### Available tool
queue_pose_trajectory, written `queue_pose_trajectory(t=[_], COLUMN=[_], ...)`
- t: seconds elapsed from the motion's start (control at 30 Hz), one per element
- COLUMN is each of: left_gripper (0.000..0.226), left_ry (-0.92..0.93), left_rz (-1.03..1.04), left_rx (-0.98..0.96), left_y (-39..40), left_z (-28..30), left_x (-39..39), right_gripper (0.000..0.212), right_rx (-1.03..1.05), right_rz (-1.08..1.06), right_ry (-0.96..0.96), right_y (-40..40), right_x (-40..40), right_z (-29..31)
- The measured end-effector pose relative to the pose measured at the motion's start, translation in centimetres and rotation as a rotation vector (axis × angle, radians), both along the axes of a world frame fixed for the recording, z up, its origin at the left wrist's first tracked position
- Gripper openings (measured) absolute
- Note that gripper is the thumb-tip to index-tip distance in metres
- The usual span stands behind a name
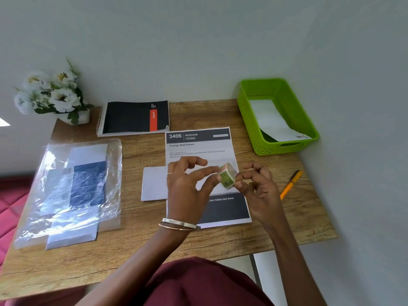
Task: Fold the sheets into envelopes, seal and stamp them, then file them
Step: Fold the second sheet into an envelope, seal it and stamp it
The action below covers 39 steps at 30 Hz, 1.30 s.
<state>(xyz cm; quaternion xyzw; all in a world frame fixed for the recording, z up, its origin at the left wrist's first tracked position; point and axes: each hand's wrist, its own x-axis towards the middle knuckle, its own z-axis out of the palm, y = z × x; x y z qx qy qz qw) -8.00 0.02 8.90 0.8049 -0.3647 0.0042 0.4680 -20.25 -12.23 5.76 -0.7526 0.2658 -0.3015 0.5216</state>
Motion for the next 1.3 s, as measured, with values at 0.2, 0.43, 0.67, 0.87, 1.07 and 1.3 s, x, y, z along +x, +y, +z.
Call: queue_pose_trajectory(t=[0.2, 0.43, 0.67, 0.87, 1.07, 1.3], left_gripper=[0.015, 0.007, 0.006, 0.006, 0.008, 0.014], left_ry=[0.013, 0.102, 0.298, 0.608, 0.802, 0.967], left_rz=[0.028, 0.021, -0.067, -0.036, 0.000, 0.044], left_rx=[0.024, 0.077, 0.090, 0.025, 0.007, 0.011], left_y=[0.8, 1.2, 1.4, 1.4, 1.5, 1.4], left_z=[-0.1, -0.1, -0.3, -0.4, -0.5, -0.5], left_x=[0.1, 0.7, 0.8, 1.1, 1.7, 1.7], right_gripper=[0.009, 0.010, 0.020, 0.022, 0.015, 0.018], right_rx=[-0.005, -0.086, -0.231, -0.316, -0.416, -0.503], right_rz=[0.039, 0.041, 0.006, -0.086, -0.313, -0.575], right_ry=[-0.009, 0.059, 0.183, 0.266, 0.485, 0.809], right_y=[0.8, 1.4, 1.4, 0.9, -2.5, -5.8], right_x=[0.5, 0.8, 0.9, 0.6, -1.4, -1.6], right_z=[0.3, 0.5, 0.5, 0.1, -1.9, -3.6])
